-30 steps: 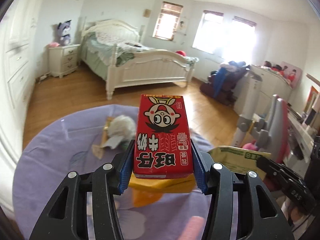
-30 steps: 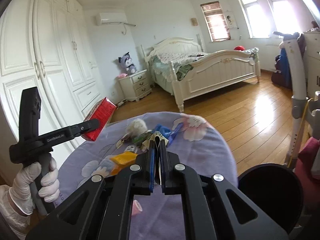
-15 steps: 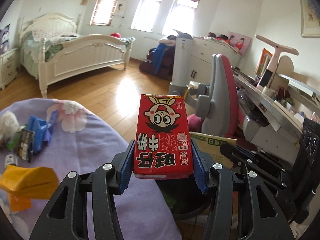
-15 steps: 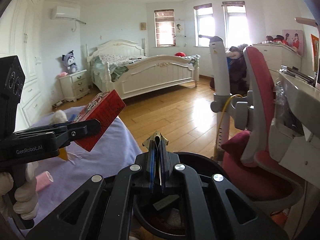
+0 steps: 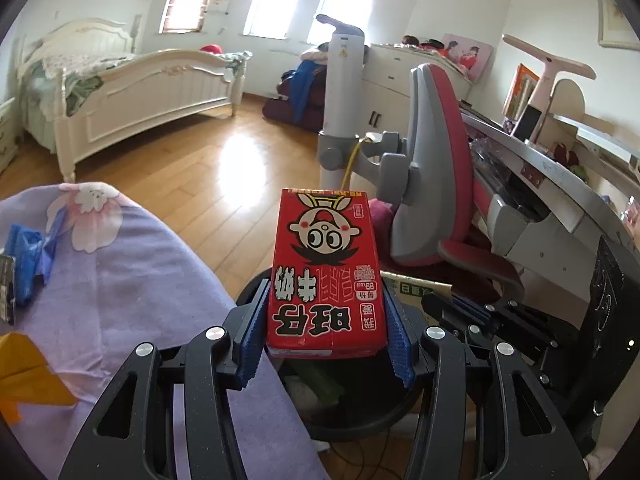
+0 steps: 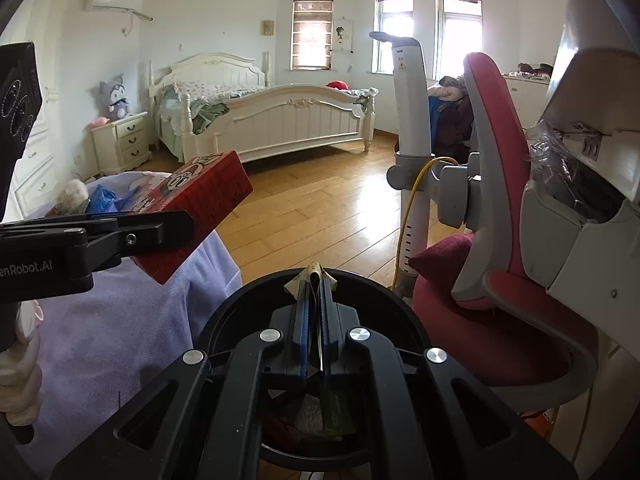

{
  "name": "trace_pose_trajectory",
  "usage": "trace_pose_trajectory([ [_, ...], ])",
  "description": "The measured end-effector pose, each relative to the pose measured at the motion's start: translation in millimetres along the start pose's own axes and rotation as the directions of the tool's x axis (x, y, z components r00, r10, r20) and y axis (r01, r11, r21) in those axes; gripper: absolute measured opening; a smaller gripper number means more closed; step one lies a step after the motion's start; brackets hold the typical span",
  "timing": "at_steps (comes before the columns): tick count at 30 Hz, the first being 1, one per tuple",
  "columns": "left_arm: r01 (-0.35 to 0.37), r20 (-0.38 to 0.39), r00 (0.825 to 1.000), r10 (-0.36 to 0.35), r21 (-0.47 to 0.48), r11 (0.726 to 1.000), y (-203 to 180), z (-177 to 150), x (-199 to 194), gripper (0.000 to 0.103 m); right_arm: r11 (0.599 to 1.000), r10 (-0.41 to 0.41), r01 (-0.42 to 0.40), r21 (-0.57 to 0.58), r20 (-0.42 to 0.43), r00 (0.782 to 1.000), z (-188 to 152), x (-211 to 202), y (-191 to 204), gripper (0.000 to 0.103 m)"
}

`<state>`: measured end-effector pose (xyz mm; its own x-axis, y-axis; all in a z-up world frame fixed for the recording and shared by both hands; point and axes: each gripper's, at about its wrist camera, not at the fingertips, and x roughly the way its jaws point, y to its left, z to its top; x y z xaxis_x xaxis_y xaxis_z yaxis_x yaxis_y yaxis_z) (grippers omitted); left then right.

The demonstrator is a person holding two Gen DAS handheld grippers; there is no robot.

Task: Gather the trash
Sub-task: 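Carry the red box and snack stick over the bin and release both, then move both open tools back over the table pile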

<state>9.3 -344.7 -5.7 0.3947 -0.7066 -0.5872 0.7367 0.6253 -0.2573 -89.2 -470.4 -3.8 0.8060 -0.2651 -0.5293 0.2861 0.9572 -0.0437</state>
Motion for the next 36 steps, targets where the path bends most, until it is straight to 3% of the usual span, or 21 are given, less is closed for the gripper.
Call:
trace_pose_trajectory([
  [13, 0.036, -0.032, 0.999, -0.035, 0.026, 0.999, -8, 8, 13, 0.053, 0.999, -0.036, 0.036, -0.008, -0.037, 0.999, -5, 7, -9, 0.009],
  [15, 0.023, -0.039, 0.999, -0.021, 0.033, 0.999, -10, 9, 12, 0.061, 0.999, -0.046, 0.046, -0.013, -0.046, 0.998, -5, 6, -8, 0.010],
  [16, 0.018, -0.038, 0.999, -0.016, 0.035, 0.999, -10, 9, 10, 0.069, 0.999, -0.051, 0.050, -0.019, -0.050, 0.997, -6, 5, -7, 0.017],
  [17, 0.016, -0.027, 1.000, -0.015, 0.036, 0.999, -10, 9, 5, 0.076, 0.998, -0.056, 0.055, -0.024, -0.049, 0.997, -6, 4, -7, 0.036],
  [18, 0.014, -0.018, 1.000, -0.013, 0.038, 0.999, -10, 9, 2, 0.080, 0.998, -0.061, 0.060, -0.026, -0.044, 0.997, -7, 2, -6, 0.066],
  [20, 0.006, 0.008, 1.000, -0.006, 0.046, 0.999, -10, 11, -9, 0.088, 0.997, -0.070, 0.070, -0.033, -0.002, 0.998, -6, -6, -3, 0.086],
  [27, -0.078, 0.141, 0.987, 0.073, 0.032, 0.996, 10, 19, -70, 0.088, 0.997, 0.000, 0.003, -0.077, 0.040, 0.999, 7, -20, 23, 0.086],
  [32, -0.200, 0.235, 0.950, 0.207, -0.052, 0.978, 63, 26, -133, 0.091, 0.993, 0.086, -0.082, -0.088, 0.042, 0.995, 24, -21, 49, 0.086],
  [36, -0.304, 0.235, 0.920, 0.314, -0.081, 0.949, 122, 24, -182, 0.091, 0.977, 0.195, -0.192, -0.092, 0.030, 0.980, 45, -19, 75, 0.086],
])
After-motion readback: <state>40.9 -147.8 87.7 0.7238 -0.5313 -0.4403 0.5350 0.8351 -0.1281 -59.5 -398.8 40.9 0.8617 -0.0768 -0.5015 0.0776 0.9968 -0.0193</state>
